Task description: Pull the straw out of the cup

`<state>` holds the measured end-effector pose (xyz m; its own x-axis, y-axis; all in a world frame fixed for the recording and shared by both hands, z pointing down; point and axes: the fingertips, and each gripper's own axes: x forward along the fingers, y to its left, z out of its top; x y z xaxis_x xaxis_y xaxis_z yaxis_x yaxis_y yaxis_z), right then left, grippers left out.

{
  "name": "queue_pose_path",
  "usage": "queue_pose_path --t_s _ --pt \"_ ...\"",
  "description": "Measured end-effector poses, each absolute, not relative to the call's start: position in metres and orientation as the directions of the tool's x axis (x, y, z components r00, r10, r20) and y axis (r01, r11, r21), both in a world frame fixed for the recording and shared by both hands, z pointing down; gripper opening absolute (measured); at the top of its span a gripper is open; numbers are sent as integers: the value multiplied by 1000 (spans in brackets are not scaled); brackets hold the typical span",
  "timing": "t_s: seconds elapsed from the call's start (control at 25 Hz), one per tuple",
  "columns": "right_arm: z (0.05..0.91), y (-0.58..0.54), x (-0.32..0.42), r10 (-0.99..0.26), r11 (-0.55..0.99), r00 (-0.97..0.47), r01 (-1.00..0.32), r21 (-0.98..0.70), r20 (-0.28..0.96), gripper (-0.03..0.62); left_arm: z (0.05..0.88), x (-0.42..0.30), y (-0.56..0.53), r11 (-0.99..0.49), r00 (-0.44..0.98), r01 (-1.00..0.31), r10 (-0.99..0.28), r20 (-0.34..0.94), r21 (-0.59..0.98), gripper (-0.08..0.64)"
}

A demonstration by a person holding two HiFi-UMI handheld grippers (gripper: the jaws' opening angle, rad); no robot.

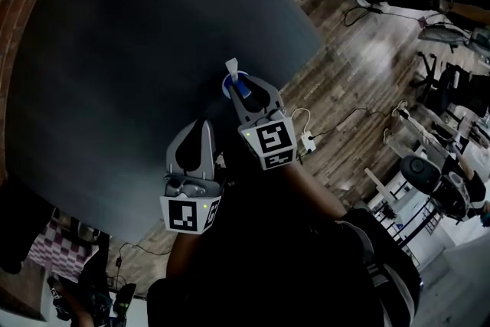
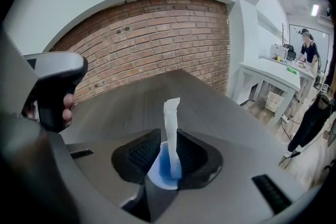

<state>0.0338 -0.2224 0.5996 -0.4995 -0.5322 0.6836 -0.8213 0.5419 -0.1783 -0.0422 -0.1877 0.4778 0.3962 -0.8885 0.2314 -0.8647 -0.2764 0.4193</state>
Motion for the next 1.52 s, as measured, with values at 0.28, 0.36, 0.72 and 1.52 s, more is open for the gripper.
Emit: queue_pose_path --t_s 0.28,0.36,0.72,1.52 --pt "607 -232 30 -519 544 -489 -822 -170 701 78 482 -48 -191 -265 389 -865 -891 236 425 5" --pt "610 -233 29 -515 543 -482 -823 -165 709 78 483 -51 -191 -259 384 -867 -892 239 426 5" --pt "617 -233 27 -504 528 -438 -838 -135 744 57 482 -62 -191 -254 381 -864 -895 234 436 5" --pt "577 -224 32 -612 465 -383 -882 -77 692 44 458 -70 -172 -328 439 -839 -880 184 434 5"
